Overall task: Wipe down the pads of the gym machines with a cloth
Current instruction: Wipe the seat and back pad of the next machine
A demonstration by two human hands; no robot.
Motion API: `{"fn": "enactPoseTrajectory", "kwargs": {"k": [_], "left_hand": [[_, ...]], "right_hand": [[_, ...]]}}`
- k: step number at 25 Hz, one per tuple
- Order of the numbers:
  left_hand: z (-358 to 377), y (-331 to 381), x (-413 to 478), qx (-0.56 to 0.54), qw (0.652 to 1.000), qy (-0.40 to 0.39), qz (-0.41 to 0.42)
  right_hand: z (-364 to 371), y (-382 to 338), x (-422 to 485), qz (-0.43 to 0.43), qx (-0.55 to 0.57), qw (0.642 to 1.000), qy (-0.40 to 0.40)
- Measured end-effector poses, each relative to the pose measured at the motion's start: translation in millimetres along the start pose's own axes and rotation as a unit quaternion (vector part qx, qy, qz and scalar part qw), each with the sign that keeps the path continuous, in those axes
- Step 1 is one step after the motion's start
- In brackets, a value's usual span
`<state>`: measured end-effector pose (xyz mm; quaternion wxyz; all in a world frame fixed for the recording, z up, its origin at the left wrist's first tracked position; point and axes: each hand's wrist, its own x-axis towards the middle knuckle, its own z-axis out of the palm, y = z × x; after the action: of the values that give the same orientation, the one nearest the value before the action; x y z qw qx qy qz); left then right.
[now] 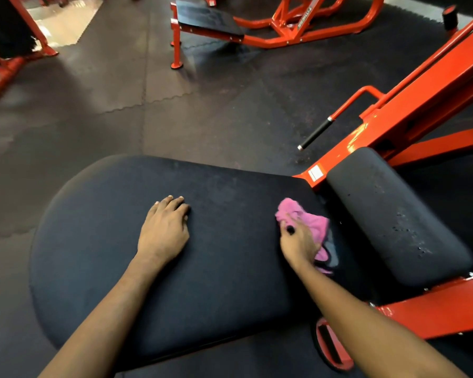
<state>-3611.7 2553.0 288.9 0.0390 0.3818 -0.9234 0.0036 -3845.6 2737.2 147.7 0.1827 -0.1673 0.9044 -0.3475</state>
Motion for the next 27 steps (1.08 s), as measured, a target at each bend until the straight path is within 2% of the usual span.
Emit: {"fn": "enactPoseTrajectory", "kwargs": {"k": [2, 3, 4, 5, 6, 7, 8, 10, 11, 14, 15, 16, 17, 19, 21, 23, 27], "left_hand": [[-9, -16, 8, 0.008, 1.0, 0.008, -0.017], [-14, -24, 13, 0.011, 1.0, 0.009, -0.022], [-20, -32, 16, 0.016, 1.0, 0.006, -0.026], [-25, -38, 19, 0.021, 0.999, 0.004, -0.029], [-29, -43, 20, 0.027, 0.999, 0.005, -0.03], [-31, -46, 21, 0.03, 0.999, 0.008, -0.03], [-34, -50, 21, 0.03, 0.999, 0.012, -0.031], [-36, -57, 22, 0.033, 0.999, 0.017, -0.029], [-37, -61, 22, 0.036, 0.999, 0.017, -0.027], [-45, -77, 24, 0.049, 0.998, 0.022, -0.041], [-49, -84, 26, 0.052, 0.997, 0.024, -0.047], [-53, -92, 27, 0.052, 0.997, 0.027, -0.052], [-57, -100, 29, 0.05, 0.997, 0.029, -0.057], [-62, -109, 32, 0.047, 0.996, 0.033, -0.064], [-63, -113, 34, 0.044, 0.997, 0.031, -0.059], [-65, -121, 36, 0.029, 0.999, 0.025, -0.034], [-79, -156, 38, -0.034, 0.997, -0.028, 0.057]], "right_hand": [[26, -51, -54, -0.203, 0.017, 0.979, -0.026], [31, -72, -86, -0.327, 0.008, 0.942, -0.069], [27, -87, -112, -0.416, -0.01, 0.901, -0.121], [23, -97, -120, -0.472, -0.031, 0.866, -0.163], [19, -100, -109, -0.489, -0.038, 0.853, -0.181], [20, -95, -86, -0.471, -0.031, 0.864, -0.172], [24, -85, -56, -0.424, -0.021, 0.891, -0.16], [27, -59, 8, -0.292, -0.022, 0.951, -0.1], [25, -48, 35, -0.227, -0.039, 0.97, -0.079], [22, -62, 79, -0.042, -0.024, 0.996, -0.079], [28, -82, 79, -0.022, -0.013, 0.997, -0.079], [41, -109, 70, -0.05, -0.009, 0.996, -0.074], [57, -137, 52, -0.118, -0.011, 0.99, -0.08], [85, -186, 4, -0.279, -0.039, 0.952, -0.119], [79, -204, -23, -0.381, -0.038, 0.91, -0.156], [71, -185, -3, -0.368, -0.015, 0.919, -0.137], [53, -119, 73, -0.155, -0.06, 0.984, -0.067]]}}
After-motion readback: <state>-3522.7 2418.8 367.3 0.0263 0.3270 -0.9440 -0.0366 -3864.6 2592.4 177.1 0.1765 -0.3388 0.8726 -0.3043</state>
